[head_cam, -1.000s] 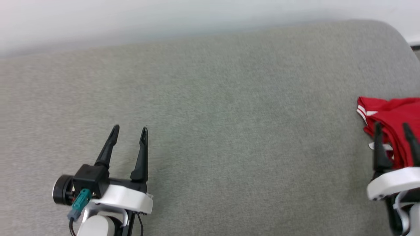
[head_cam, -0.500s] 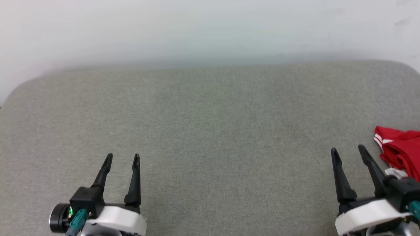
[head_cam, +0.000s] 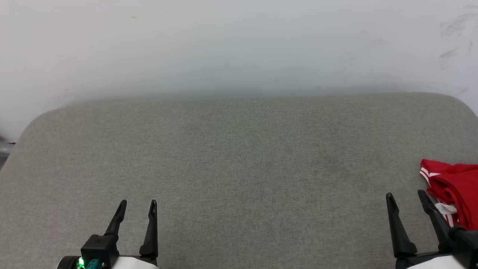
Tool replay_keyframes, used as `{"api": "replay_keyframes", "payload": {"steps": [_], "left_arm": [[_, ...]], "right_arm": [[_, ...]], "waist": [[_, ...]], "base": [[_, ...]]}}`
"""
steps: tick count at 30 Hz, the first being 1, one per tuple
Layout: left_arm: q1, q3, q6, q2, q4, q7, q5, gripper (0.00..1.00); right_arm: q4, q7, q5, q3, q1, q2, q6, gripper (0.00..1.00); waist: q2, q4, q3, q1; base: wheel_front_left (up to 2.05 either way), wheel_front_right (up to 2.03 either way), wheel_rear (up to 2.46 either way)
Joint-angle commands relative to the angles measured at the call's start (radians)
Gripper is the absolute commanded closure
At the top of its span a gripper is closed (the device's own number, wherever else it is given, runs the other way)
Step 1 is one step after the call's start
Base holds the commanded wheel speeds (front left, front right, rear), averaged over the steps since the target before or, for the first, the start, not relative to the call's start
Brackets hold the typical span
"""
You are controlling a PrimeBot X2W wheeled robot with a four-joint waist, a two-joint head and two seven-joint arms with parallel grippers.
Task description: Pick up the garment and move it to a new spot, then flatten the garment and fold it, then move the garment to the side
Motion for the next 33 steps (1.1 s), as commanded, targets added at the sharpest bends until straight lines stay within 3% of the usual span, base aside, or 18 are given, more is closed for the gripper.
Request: {"api": "replay_keyframes", "payload": {"steps": [1, 13, 14, 17, 33], "left_arm": [[0.008, 0.003, -0.003, -0.002, 0.001, -0.002, 0.004, 0.0], [-0.004, 0.014, -0.016, -0.017, 0.022, -0.002, 0.021, 0.0], [0.0, 0.013, -0.013, -0.016, 0.022, 0.0, 0.015, 1.0], [0.004, 0.012, -0.013, -0.02, 0.05, 0.006, 0.005, 1.0], [-0.039, 0.047, -0.033, -0.034, 0.07, 0.085, -0.299, 1.0]], "right_arm": [[-0.009, 0.0, 0.001, -0.001, 0.012, 0.003, -0.001, 0.0], [-0.027, 0.008, 0.012, 0.006, 0.021, 0.003, -0.001, 0.0], [-0.023, 0.01, 0.009, 0.006, 0.012, 0.0, 0.0, 1.0], [0.002, 0.009, 0.018, 0.01, 0.016, 0.001, 0.0, 1.0], [0.103, 0.014, 0.355, 0.025, -0.057, -0.02, 0.0, 1.0]], "waist": [[-0.0001, 0.0, -0.001, 0.0001], [-0.0001, 0.005, -0.006, 0.0001], [-0.0001, 0.005, -0.006, 0.0001], [-0.0001, 0.005, -0.006, 0.0002], [-0.0001, 0.008, -0.001, 0.0002]], "base": [[0.0, 0.0, 0.0], [0.0, 0.0, 0.0], [0.0, 0.0, 0.0], [0.0, 0.0, 0.0], [0.0, 0.0, 0.0]]}}
